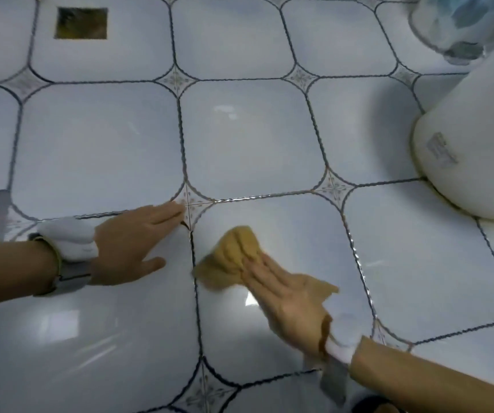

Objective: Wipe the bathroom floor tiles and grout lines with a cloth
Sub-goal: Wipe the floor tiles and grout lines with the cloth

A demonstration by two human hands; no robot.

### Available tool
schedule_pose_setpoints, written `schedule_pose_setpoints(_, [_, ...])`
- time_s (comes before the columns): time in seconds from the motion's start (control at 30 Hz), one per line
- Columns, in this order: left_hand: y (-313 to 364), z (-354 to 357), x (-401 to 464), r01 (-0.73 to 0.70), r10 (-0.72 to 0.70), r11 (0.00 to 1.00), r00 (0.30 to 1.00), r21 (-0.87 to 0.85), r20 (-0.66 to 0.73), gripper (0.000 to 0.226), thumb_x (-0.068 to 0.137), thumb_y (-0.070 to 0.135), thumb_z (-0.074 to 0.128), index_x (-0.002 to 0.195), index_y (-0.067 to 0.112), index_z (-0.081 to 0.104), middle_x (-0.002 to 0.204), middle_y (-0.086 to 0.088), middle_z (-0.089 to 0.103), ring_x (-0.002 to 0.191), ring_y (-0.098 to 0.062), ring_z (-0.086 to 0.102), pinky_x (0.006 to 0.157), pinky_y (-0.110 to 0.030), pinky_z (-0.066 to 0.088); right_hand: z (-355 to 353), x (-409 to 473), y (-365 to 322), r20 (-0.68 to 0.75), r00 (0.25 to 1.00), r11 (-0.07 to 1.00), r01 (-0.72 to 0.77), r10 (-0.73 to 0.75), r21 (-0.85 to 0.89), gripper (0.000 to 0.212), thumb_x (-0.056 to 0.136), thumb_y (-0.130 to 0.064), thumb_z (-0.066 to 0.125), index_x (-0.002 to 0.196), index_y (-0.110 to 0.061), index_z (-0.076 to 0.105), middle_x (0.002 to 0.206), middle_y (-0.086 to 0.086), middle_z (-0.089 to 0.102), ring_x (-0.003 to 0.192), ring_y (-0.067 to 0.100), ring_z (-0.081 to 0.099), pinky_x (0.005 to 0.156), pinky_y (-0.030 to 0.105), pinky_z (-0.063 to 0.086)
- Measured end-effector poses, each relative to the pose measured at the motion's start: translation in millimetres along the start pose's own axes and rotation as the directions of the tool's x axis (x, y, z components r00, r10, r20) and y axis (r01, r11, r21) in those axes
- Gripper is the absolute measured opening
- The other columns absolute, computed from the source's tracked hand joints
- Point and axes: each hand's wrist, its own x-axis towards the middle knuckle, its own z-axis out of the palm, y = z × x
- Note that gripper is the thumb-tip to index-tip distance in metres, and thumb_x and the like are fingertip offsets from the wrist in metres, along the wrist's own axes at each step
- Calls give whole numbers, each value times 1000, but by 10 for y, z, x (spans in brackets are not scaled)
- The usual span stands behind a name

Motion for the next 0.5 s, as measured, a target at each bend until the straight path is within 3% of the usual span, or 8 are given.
schedule_pose_setpoints(0.03, [-43, 76, -86, 23, -23, 1000, 1000, -9, 0, 83, 89, 43, 54, 152, 14, 8, 160, 2, -1, 147, -12, 5, 119, -22, 6, 54, -121, -232, 51, 972, 973, 231, -230, -9, 48, 98, 1, 36, 145, -2, 40, 156, 16, 32, 146, 32, 26, 121, 38, 21])
schedule_pose_setpoints(0.07, [-70, 144, -149, 46, -46, 999, 999, -28, -16, 83, 90, 43, 53, 152, 14, 6, 160, 1, -3, 148, -12, 2, 119, -23, 3, 39, -187, -368, 0, 930, 911, 362, -369, 197, 47, 102, 0, 23, 146, -4, 37, 157, 12, 29, 147, 27, 24, 122, 34, 16])
schedule_pose_setpoints(0.1, [-80, 189, -180, 65, -68, 997, 997, -52, -44, 83, 90, 42, 54, 152, 13, 7, 160, 0, -1, 148, -13, 2, 119, -23, 3, 36, -271, -431, 35, 931, 762, 274, -362, 587, 49, 103, 0, 15, 148, -4, 35, 158, 8, 29, 146, 21, 28, 121, 30, 18])
schedule_pose_setpoints(0.13, [-73, 223, -201, 83, -88, 994, 994, -77, -67, 82, 90, 40, 56, 152, 12, 11, 160, -1, 3, 147, -13, 5, 119, -23, 4, -11, -277, -385, 56, 923, 656, 226, -380, 720, 49, 104, 0, 15, 148, -2, 35, 156, 7, 34, 143, 17, 33, 119, 27, 23])
schedule_pose_setpoints(0.2, [-35, 285, -254, 105, -117, 987, 989, -118, -96, 81, 88, 39, 58, 151, 11, 15, 160, -1, 8, 146, -10, 6, 116, -20, 3, -67, -107, -82, 96, 866, 842, 443, -491, 309, 42, 103, -1, 38, 145, 0, 43, 151, 9, 42, 142, 22, 37, 117, 31, 32])
schedule_pose_setpoints(0.3, [38, 420, -286, 97, -117, 984, 985, -149, -125, 82, 89, 43, 56, 152, 13, 12, 160, 4, 3, 140, 1, -3, 113, -16, -5, -149, 547, 468, 76, 995, 980, 49, -64, 192, 44, 88, 1, 66, 131, -4, 62, 142, 13, 54, 133, 34, 49, 103, 43, 48])
schedule_pose_setpoints(0.37, [25, 456, -270, 91, -108, 985, 988, -144, -112, 82, 90, 43, 54, 152, 14, 9, 160, 4, 1, 145, -4, 0, 113, -17, -6, -257, 994, 710, -42, 966, 941, -238, 255, 241, 34, 92, -2, 55, 124, -5, 67, 135, 14, 60, 126, 34, 56, 93, 47, 53])
schedule_pose_setpoints(0.5, [-50, 454, -251, 78, -97, 984, 989, -161, -114, 77, 91, 40, 52, 152, 16, 12, 160, 4, 5, 146, -12, 13, 118, -22, 4, -119, 1074, 643, -100, 916, 908, -362, 388, 209, 48, 88, 7, 55, 135, -4, 58, 145, 16, 49, 134, 36, 47, 100, 50, 49])
